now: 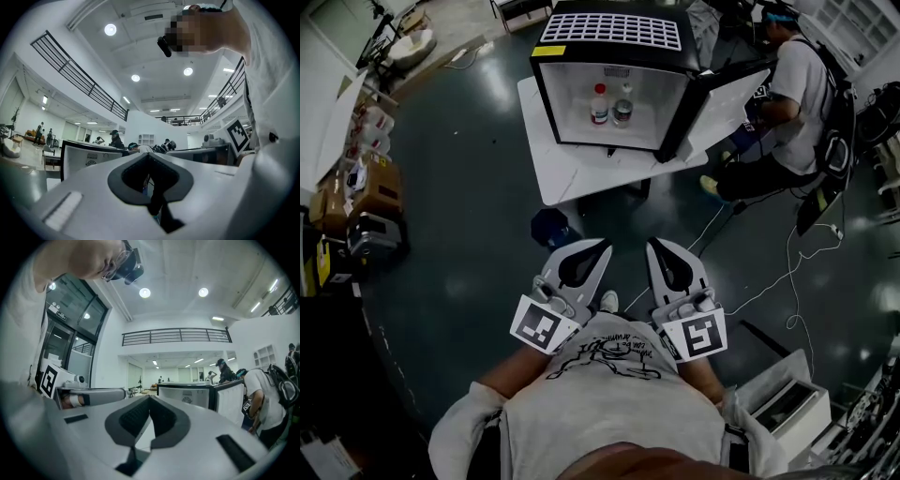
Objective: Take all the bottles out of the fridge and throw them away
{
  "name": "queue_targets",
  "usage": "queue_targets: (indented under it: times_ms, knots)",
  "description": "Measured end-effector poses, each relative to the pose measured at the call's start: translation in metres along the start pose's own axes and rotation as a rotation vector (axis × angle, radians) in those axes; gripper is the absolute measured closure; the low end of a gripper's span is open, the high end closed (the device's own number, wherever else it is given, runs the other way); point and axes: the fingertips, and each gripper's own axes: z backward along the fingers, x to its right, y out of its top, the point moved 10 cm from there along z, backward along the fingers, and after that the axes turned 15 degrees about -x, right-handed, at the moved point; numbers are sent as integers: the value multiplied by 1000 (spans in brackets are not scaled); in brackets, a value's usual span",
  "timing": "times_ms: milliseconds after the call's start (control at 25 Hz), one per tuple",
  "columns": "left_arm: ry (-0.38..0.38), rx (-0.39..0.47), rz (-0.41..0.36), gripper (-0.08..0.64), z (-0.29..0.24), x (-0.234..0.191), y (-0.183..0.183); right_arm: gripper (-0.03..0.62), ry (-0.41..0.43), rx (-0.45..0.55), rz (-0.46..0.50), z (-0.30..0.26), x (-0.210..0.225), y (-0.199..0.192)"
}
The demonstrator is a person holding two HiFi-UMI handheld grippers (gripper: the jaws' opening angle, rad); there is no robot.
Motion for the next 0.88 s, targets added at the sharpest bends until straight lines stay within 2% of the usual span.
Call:
queue_targets:
  times_ms: [200, 320, 440, 880]
  knots:
    - [10, -5, 17, 554, -8, 1, -4, 583, 11, -13, -7, -3, 7, -3]
    - [21, 21, -5, 554, -12, -3, -3, 583, 17, -15, -9, -8, 12, -2]
    - [18, -2, 10, 554, -14, -8, -3, 583, 23, -14, -7, -16, 15, -2]
    - [17, 29, 11, 554, -25, -54, -2, 583, 41, -32, 8, -62, 19, 10]
